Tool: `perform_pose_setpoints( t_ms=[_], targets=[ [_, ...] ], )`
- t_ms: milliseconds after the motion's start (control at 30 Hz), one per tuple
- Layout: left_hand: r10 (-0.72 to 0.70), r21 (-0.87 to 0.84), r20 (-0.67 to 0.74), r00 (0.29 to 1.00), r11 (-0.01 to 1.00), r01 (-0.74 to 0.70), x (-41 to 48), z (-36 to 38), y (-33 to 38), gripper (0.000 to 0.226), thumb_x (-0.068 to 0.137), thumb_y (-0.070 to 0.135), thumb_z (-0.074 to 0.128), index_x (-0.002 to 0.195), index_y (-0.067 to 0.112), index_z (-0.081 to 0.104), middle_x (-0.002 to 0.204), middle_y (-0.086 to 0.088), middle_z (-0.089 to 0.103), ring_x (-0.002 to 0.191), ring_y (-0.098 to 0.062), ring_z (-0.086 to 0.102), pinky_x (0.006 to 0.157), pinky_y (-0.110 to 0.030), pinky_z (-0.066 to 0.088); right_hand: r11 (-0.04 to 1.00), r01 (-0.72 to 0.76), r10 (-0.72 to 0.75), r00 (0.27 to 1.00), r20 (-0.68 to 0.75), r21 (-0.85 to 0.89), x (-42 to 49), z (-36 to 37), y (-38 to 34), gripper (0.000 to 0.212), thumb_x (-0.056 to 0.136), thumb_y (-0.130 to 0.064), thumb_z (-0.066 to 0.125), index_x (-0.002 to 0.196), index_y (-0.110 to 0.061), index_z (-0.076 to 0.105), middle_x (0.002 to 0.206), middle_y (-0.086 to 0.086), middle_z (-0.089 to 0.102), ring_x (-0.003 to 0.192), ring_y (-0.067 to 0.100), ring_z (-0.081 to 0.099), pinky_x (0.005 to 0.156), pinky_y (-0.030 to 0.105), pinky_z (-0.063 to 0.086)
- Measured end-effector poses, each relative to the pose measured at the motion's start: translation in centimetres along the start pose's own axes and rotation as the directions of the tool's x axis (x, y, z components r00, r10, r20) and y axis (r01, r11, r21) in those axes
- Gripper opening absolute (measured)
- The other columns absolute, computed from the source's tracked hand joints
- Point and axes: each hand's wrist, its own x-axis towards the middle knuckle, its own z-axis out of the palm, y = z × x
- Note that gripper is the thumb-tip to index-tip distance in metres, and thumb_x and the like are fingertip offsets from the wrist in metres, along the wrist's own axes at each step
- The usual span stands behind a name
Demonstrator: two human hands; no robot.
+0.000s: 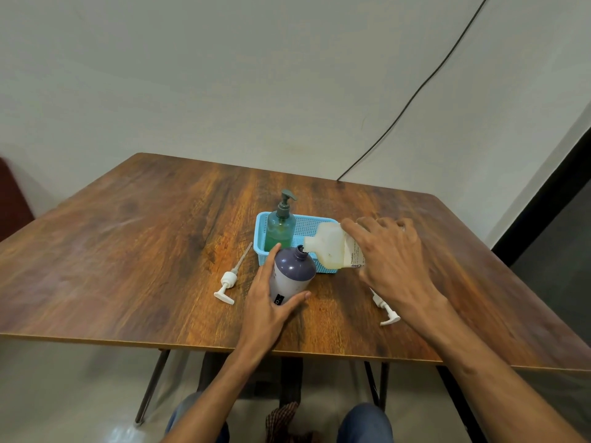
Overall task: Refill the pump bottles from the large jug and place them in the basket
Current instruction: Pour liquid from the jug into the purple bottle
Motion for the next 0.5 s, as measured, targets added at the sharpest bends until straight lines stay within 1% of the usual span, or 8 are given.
perform_pose_setpoints(
  t_ms=[133,300,333,433,500],
  targets=[
    [-0.004,0.007,0.006,1.000,1.000,0.004,0.16,0.11,-0.09,0.099,0.077,0.038,0.086,0.156,0.034,0.027,0.151,0.012,0.044,0.128,0.016,0.043,0.099,-0.001,0.036,1.000,-0.006,0.005,1.000,0.022,0.020,-0.08,-0.16,0.10,0.078,0.080,-0.034,0.077,0.147,-0.032,0.036,0.142,0.003,0.054,0.127,0.031,0.052,0.102,0.051,0.037],
    [-0.010,0.007,0.006,1.000,1.000,0.010,0.17,0.15,0.05,0.099,0.077,0.035,0.086,0.157,0.029,0.028,0.151,0.011,0.044,0.125,0.021,0.043,0.098,0.000,0.036,0.999,-0.003,0.001,0.999,0.041,0.033,-0.08,-0.34,0.11,0.077,0.084,-0.036,0.073,0.149,-0.032,0.031,0.147,0.002,0.050,0.132,0.031,0.048,0.106,0.051,0.034],
    [-0.009,0.005,0.006,1.000,1.000,0.009,0.16,0.16,0.03,0.099,0.077,0.034,0.086,0.157,0.029,0.028,0.151,0.011,0.044,0.126,0.020,0.043,0.099,0.000,0.037,0.999,-0.002,0.000,0.999,0.040,0.035,-0.09,-0.33,0.13,0.077,0.084,-0.036,0.072,0.149,-0.032,0.031,0.147,0.002,0.049,0.132,0.031,0.048,0.106,0.051,0.034],
    [-0.009,-0.002,0.010,1.000,1.000,0.009,0.13,0.14,-0.05,0.100,0.078,0.035,0.086,0.158,0.030,0.027,0.154,0.009,0.045,0.133,0.009,0.045,0.102,-0.004,0.039,0.999,0.000,-0.002,0.999,0.045,0.034,-0.16,-0.35,0.14,0.076,0.085,-0.037,0.071,0.149,-0.033,0.030,0.147,0.002,0.049,0.132,0.030,0.048,0.106,0.051,0.034],
    [-0.006,0.002,0.009,1.000,1.000,0.006,0.13,0.14,-0.11,0.100,0.078,0.037,0.086,0.158,0.031,0.027,0.154,0.010,0.045,0.133,0.007,0.046,0.103,-0.006,0.040,0.999,0.000,-0.001,0.999,0.049,0.035,-0.18,-0.28,0.10,0.078,0.084,-0.039,0.073,0.149,-0.032,0.030,0.147,0.003,0.049,0.132,0.030,0.048,0.106,0.052,0.035]
  ],
)
